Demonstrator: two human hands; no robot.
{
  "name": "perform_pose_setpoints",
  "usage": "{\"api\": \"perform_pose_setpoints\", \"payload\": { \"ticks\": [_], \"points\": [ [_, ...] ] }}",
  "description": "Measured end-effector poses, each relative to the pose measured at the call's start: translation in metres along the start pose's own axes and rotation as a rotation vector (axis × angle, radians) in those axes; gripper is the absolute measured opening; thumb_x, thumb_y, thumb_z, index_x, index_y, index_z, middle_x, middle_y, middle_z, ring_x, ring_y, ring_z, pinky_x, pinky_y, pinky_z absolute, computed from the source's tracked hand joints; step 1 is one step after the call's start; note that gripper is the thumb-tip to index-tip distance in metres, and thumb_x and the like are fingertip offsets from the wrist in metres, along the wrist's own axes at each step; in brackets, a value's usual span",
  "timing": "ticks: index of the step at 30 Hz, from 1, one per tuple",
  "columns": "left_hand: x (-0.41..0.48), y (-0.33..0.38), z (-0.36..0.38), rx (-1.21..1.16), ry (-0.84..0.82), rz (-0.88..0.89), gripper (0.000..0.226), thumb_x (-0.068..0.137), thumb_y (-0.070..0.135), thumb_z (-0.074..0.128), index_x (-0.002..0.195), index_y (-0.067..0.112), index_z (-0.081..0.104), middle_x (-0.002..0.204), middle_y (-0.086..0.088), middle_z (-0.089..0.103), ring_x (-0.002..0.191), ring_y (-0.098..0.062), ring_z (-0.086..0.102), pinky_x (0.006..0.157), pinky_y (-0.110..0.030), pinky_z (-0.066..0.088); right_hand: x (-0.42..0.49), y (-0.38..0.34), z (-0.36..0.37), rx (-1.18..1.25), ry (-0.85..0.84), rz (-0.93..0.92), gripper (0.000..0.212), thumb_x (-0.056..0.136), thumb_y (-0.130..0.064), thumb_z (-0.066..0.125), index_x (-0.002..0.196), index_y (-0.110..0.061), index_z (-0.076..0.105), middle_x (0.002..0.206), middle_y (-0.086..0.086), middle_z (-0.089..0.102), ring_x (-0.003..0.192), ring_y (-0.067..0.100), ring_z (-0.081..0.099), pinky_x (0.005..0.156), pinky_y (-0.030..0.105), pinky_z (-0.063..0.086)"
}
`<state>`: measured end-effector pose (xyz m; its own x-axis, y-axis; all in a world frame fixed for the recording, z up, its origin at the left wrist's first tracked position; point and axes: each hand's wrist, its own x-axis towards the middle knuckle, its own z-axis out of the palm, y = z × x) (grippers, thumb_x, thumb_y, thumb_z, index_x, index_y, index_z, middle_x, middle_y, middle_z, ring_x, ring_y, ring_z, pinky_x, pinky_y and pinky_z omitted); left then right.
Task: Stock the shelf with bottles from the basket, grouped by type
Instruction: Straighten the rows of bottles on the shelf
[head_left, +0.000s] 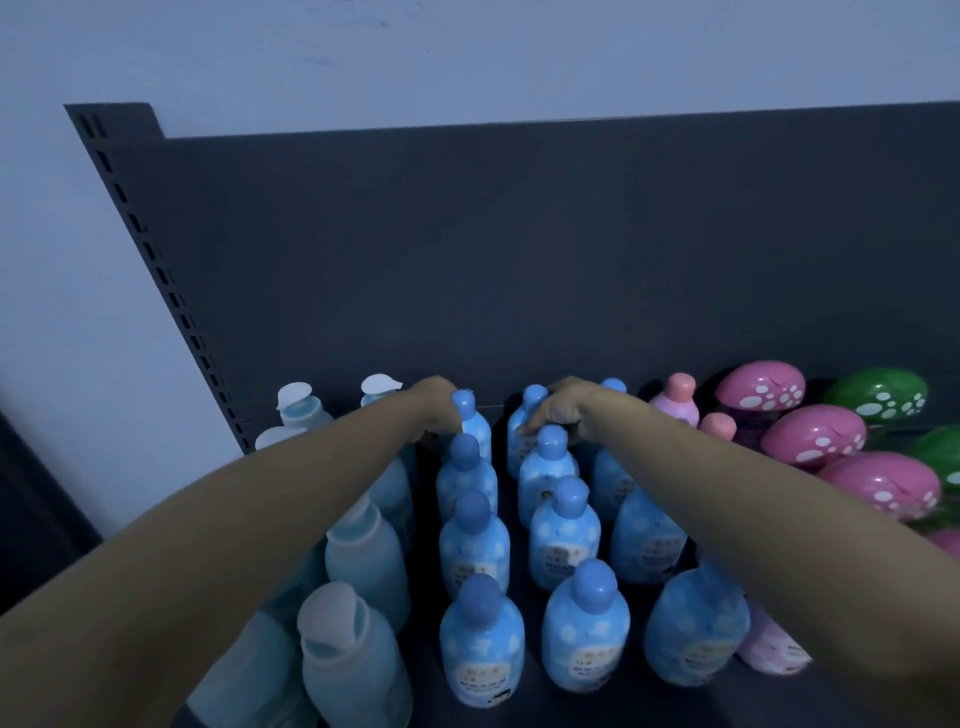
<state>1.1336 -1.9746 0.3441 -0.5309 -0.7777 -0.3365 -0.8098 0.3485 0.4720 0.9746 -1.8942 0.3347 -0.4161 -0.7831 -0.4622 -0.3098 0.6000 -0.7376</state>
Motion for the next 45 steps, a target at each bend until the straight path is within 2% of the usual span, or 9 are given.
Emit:
{"api": "perform_pose_setpoints", "payload": {
  "ticks": [5, 8, 11, 19, 26, 34, 37, 40, 45],
  "points": [
    [-0.016, 0.007, -0.011, 0.065, 0.003, 0.025, 0.038, 0.069, 0.017, 0.074, 0.101, 0.010, 0.054, 0.092, -0.009, 0.060, 0.076, -0.021, 0.059, 0.064, -0.030, 0.049, -0.020, -0.009, -0.006, -0.009, -0.002, -0.062, 0.055, 0.078, -0.013, 0.073, 0.126, 0.000, 0.050, 0.123, 0.010, 0.054, 0.114, 0.029, 0.054, 0.083, 0.038, 0.053],
    [-0.049, 0.013, -0.029, 0.130, 0.201, 0.157, 0.055, 0.064, 0.022, 0.083, 0.108, 0.009, 0.051, 0.101, -0.005, 0.057, 0.092, -0.022, 0.057, 0.082, -0.036, 0.051, -0.064, -0.013, -0.027, -0.062, 0.104, -0.218, 0.057, 0.081, -0.029, 0.072, 0.128, -0.006, 0.049, 0.119, 0.006, 0.052, 0.112, 0.024, 0.055, 0.073, 0.032, 0.054],
    [-0.103, 0.010, -0.036, -0.032, 0.285, 0.363, 0.046, 0.061, 0.023, 0.086, 0.096, 0.011, 0.060, 0.087, 0.005, 0.063, 0.082, -0.014, 0.060, 0.081, -0.030, 0.051, -0.114, 0.004, -0.047, -0.125, 0.118, -0.415, 0.048, 0.072, -0.043, 0.074, 0.107, -0.012, 0.060, 0.103, 0.000, 0.062, 0.093, 0.014, 0.061, 0.071, 0.027, 0.055],
    [-0.122, 0.005, 0.003, 0.248, -0.109, 0.341, 0.044, 0.061, 0.025, 0.087, 0.096, 0.023, 0.060, 0.100, 0.005, 0.063, 0.089, -0.015, 0.062, 0.076, -0.024, 0.051, -0.114, 0.044, -0.011, -0.590, -0.151, -0.372, 0.037, 0.061, -0.037, 0.084, 0.079, -0.019, 0.057, 0.080, -0.001, 0.058, 0.074, 0.018, 0.058, 0.072, 0.038, 0.053],
    [-0.112, 0.014, 0.027, 0.445, -0.093, 0.356, 0.051, 0.067, 0.022, 0.083, 0.112, 0.014, 0.060, 0.102, 0.002, 0.048, 0.097, -0.018, 0.053, 0.085, -0.031, 0.050, -0.106, 0.041, 0.003, -0.724, -0.072, -0.377, 0.041, 0.065, -0.028, 0.084, 0.069, -0.025, 0.043, 0.073, -0.003, 0.052, 0.069, 0.016, 0.057, 0.055, 0.021, 0.042],
    [-0.113, 0.015, 0.027, 0.485, -0.083, 0.366, 0.054, 0.068, 0.026, 0.082, 0.116, 0.014, 0.059, 0.114, -0.001, 0.053, 0.093, -0.011, 0.045, 0.081, -0.023, 0.043, -0.102, 0.039, 0.003, -0.720, -0.103, -0.356, 0.041, 0.065, -0.028, 0.084, 0.080, -0.025, 0.046, 0.087, 0.000, 0.056, 0.084, 0.020, 0.061, 0.067, 0.025, 0.047],
    [-0.126, 0.021, 0.013, 0.515, -0.065, 0.308, 0.065, 0.072, 0.031, 0.078, 0.126, 0.015, 0.048, 0.117, 0.000, 0.052, 0.097, -0.015, 0.048, 0.086, -0.029, 0.045, -0.124, 0.029, -0.010, -0.751, -0.044, -0.384, 0.045, 0.070, -0.027, 0.081, 0.108, -0.019, 0.058, 0.100, -0.004, 0.059, 0.100, 0.019, 0.059, 0.084, 0.029, 0.049],
    [-0.162, 0.015, -0.003, 0.297, 0.245, 0.385, 0.055, 0.073, 0.034, 0.076, 0.121, 0.019, 0.051, 0.110, 0.009, 0.057, 0.103, -0.011, 0.053, 0.083, -0.024, 0.043, -0.173, 0.035, -0.029, -0.559, 0.248, -0.586, 0.047, 0.073, -0.029, 0.077, 0.114, -0.019, 0.059, 0.111, -0.007, 0.063, 0.107, 0.012, 0.059, 0.093, 0.030, 0.047],
    [-0.252, -0.003, 0.095, -0.639, 0.735, 0.526, 0.056, 0.072, 0.038, 0.074, 0.121, 0.038, 0.048, 0.119, 0.040, 0.049, 0.114, 0.020, 0.043, 0.089, 0.003, 0.032, -0.242, 0.114, 0.052, 0.299, 0.658, -0.911, 0.043, 0.074, -0.029, 0.072, 0.113, -0.026, 0.054, 0.115, -0.013, 0.061, 0.109, 0.006, 0.059, 0.094, 0.019, 0.047]
  ]
}}
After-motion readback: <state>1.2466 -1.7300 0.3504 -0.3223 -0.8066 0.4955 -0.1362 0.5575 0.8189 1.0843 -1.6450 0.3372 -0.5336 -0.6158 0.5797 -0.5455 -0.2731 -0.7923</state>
